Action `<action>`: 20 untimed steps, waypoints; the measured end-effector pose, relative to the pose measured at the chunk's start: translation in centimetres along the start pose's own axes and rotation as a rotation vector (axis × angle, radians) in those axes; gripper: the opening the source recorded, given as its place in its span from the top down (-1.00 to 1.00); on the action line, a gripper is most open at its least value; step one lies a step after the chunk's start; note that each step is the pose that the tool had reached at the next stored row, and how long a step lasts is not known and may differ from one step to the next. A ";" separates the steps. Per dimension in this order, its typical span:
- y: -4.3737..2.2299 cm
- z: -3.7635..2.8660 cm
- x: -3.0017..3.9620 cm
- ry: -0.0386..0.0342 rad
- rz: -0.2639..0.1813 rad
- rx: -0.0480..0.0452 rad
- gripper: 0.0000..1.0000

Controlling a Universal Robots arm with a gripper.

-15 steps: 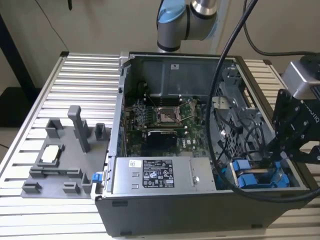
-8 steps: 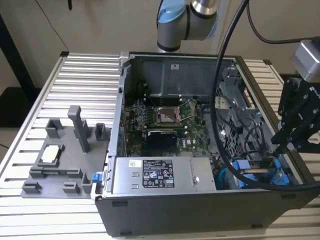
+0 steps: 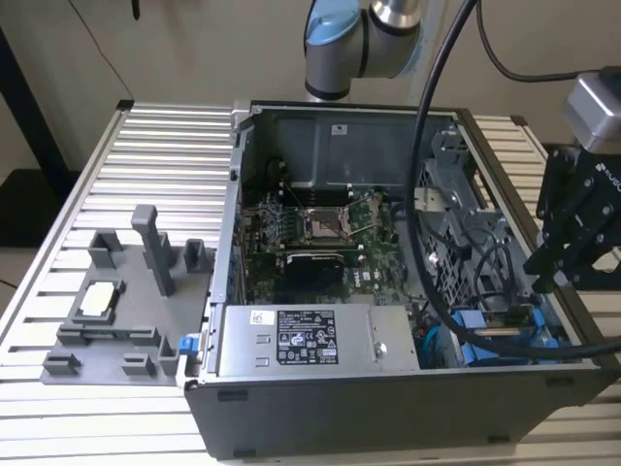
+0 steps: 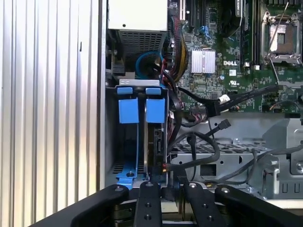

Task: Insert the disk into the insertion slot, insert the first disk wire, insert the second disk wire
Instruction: 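Insert the first disk wire, then insert the second disk wire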

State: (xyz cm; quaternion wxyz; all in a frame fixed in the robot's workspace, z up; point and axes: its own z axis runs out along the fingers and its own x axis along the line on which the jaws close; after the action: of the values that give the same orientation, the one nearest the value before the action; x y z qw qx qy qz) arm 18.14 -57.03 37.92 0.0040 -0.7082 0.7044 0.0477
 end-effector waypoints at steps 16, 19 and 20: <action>1.57 0.24 -2.54 0.0011 -0.001 0.0141 0.47; 2.62 0.31 -2.54 0.0011 -0.002 0.0253 0.47; 3.01 0.34 -2.54 0.0012 -0.002 0.0295 0.47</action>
State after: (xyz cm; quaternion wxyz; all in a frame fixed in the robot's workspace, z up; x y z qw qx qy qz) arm 15.10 -54.50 37.96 0.0141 -0.7087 0.7044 0.0369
